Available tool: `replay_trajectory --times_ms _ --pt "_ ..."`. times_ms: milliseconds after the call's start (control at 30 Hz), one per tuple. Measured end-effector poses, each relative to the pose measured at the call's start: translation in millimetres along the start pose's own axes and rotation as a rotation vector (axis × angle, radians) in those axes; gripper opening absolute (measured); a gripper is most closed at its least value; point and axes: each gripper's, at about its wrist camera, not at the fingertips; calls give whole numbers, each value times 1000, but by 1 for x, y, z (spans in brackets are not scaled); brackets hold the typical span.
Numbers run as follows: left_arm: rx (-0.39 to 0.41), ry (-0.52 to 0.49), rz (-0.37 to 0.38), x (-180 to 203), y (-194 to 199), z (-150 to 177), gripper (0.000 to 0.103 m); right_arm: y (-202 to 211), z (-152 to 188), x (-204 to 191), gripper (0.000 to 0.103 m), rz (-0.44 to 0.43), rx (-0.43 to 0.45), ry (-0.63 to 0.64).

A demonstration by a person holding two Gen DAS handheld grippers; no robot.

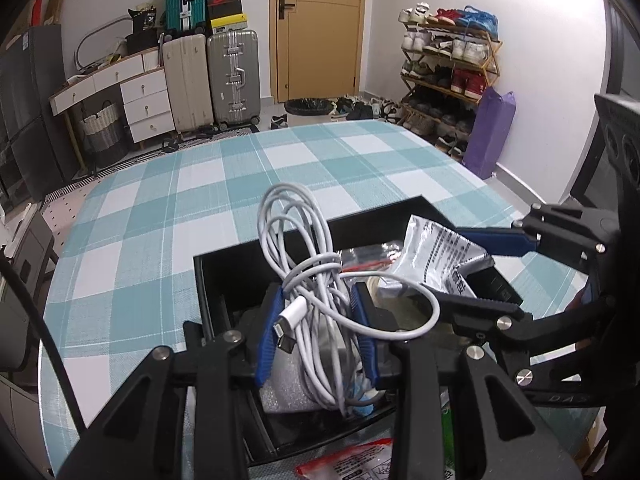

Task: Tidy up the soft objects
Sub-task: 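Lift the cable coil into the box with the left gripper while the right lowers the pouch in, then open both grippers and withdraw them from the box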

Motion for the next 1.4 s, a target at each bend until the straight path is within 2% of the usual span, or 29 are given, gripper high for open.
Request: replay_trajectory --times_ms 133,200,267,300,333,400,433,467,533,667,933,1067,1400 --pt "-14 -8 -8 1 -2 1 34 -3 1 -5 53 25 1 30" --pt "-29 -12 -8 1 -2 2 40 -2 2 -6 58 20 4 31" --pt "-31 -12 -5 1 1 3 55 3 3 -8 67 25 28 40" --pt "-34 -12 -2 1 3 4 58 6 3 -9 77 44 40 46" --pt "-36 -11 10 1 4 5 60 8 4 -9 83 66 51 52" --pt "-28 -11 32 2 10 7 66 13 6 -6 85 85 56 51" --pt "-24 -14 28 3 13 8 76 15 7 -5 86 87 52 45" --pt "-15 -18 27 4 16 9 80 18 9 -2 87 93 52 39" --pt "0 -19 33 7 25 11 87 25 12 2 95 99 53 25" --pt "30 -11 3 9 42 15 103 40 22 13 102 58 62 -39" --pt "72 26 -42 7 70 35 103 55 48 18 102 22 58 -104" --pt "57 44 -53 8 69 48 103 55 60 14 102 17 47 -113" --pt "10 16 -83 17 63 63 103 36 76 -6 102 6 -24 -81"
Point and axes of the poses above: each gripper's, at about its wrist camera, not at the fingertips, and y roughly against the way its jaws point, x to its right, z to its underside, and after that the axes turned 14 degrees about -y, right-handed
